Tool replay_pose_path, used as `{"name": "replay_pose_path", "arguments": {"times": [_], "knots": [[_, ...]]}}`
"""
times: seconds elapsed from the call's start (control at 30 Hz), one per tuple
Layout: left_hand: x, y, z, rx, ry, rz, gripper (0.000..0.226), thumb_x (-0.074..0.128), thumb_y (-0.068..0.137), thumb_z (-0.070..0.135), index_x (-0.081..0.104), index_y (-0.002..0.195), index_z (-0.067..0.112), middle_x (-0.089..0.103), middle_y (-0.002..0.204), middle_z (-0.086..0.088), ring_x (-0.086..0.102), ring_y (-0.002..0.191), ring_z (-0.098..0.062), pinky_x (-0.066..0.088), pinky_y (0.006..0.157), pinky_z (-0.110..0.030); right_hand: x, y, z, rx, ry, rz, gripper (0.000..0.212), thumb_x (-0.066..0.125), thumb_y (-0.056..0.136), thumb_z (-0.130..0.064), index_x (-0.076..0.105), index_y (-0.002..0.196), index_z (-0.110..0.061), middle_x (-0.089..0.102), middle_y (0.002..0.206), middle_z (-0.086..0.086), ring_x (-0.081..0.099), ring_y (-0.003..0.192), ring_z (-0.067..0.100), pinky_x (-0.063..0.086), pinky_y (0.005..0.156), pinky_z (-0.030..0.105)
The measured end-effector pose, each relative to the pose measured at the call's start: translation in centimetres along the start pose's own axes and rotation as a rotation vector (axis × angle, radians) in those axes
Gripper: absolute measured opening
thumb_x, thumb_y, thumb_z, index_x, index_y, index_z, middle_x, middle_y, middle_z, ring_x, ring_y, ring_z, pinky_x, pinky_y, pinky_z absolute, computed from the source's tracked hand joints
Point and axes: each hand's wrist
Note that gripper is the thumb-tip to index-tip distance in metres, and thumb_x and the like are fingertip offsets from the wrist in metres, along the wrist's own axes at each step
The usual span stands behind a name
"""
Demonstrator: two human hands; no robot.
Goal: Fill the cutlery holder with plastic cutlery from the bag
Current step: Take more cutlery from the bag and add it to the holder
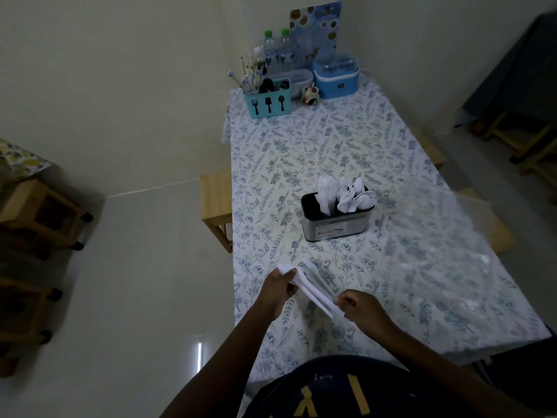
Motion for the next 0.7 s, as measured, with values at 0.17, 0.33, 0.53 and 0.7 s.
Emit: {"name": "replay_pose_path", "arguments": {"times": [0.17,0.33,0.53,0.7], "knots": [[-1.2,0.0,-0.2,0.035,0.021,0.046,0.012,0.052,0.098,0.007,0.058,0.106,0.003,0.059,0.093,-0.011,0.056,0.081,-0.02,0.049,0.07,-0.028,0.0,1.8,2.4,0.057,-0.269,0.01,0.033,0.072,0.08,-0.027,0.045,0.063,-0.021,0.04,0.065,-0.006,0.043,0.059,0.009,0.029,0.053,0.021],[-2.5,-0.6,-1.1,0.059,0.054,0.039,0.018,0.051,0.099,0.009,0.057,0.112,0.0,0.06,0.1,-0.013,0.059,0.09,-0.022,0.051,0.075,-0.03,1.6,2.6,2.8,-0.02,-0.432,-0.02,0.038,0.077,0.074,-0.034,0.049,0.091,-0.014,0.043,0.087,-0.002,0.044,0.079,0.014,0.031,0.062,0.024],[-3.0,-0.9,-1.6,0.037,0.044,0.073,0.011,0.051,0.099,0.009,0.058,0.104,0.003,0.059,0.093,-0.011,0.057,0.083,-0.02,0.05,0.073,-0.029,1.6,3.8,2.4,0.017,-0.472,-0.062,0.023,0.068,0.077,-0.015,0.046,0.083,-0.017,0.052,0.081,0.0,0.048,0.073,0.014,0.034,0.062,0.026],[-2.7,-0.6,-1.1,0.039,0.042,0.048,0.01,0.052,0.098,0.009,0.06,0.103,0.005,0.06,0.097,-0.012,0.06,0.087,-0.022,0.052,0.073,-0.029,1.4,3.4,2.6,0.052,-0.353,-0.017,0.014,0.069,0.079,-0.015,0.056,0.076,-0.019,0.057,0.072,-0.004,0.057,0.071,0.015,0.04,0.061,0.027]]}}
Point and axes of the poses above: each hand's wrist, its own y-axis towards the middle knuckle, its own x-axis out of the palm, z = x × y
